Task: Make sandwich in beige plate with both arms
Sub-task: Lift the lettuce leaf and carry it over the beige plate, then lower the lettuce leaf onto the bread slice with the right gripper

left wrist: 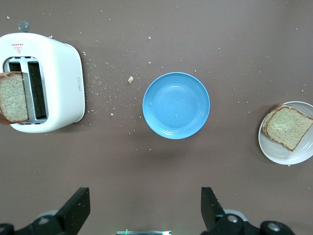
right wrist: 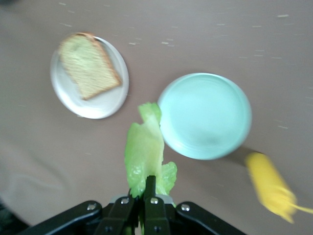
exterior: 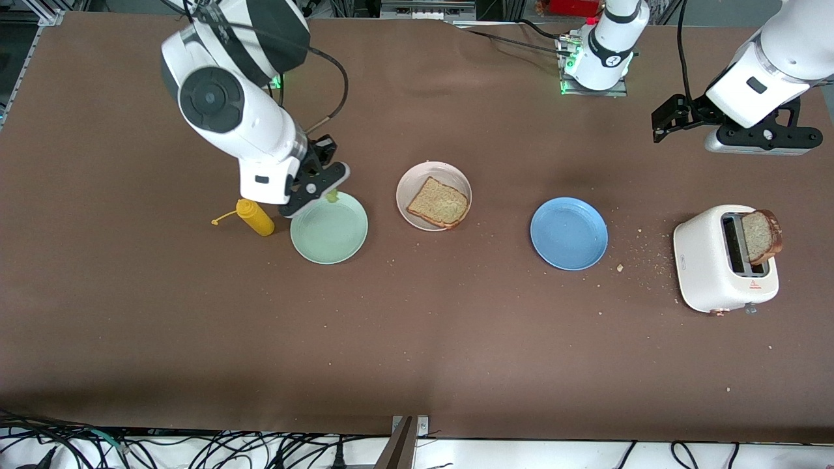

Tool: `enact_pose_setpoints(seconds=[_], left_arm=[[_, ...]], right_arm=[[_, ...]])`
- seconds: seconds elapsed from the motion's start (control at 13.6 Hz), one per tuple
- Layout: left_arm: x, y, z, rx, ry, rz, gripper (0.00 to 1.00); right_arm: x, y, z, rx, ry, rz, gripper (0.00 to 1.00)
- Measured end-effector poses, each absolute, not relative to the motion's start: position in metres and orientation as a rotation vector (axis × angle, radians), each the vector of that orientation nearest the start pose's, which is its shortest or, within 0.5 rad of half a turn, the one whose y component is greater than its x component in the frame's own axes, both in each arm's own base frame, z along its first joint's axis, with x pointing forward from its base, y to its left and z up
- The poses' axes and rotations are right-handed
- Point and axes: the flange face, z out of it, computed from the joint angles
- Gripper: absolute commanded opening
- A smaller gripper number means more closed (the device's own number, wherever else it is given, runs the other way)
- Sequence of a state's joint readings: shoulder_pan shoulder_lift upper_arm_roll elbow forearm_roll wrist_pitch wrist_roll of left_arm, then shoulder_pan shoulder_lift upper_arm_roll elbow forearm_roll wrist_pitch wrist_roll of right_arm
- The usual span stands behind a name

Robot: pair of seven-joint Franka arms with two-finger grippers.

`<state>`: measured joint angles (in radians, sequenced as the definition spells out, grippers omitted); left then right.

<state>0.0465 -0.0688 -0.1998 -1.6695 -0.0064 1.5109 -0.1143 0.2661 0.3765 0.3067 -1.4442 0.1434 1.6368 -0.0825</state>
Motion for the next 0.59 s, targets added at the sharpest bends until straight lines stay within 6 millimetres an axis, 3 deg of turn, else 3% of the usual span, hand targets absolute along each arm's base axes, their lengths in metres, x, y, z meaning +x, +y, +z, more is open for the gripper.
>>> enact_pose_setpoints(seconds=[0.59], left_arm=[[0.519, -0.084, 0.609, -3.119, 0.058, 0.141, 1.0]], right_arm=[[0.558, 0.418, 0.371, -2.38, -0.424, 0.488, 0.0]])
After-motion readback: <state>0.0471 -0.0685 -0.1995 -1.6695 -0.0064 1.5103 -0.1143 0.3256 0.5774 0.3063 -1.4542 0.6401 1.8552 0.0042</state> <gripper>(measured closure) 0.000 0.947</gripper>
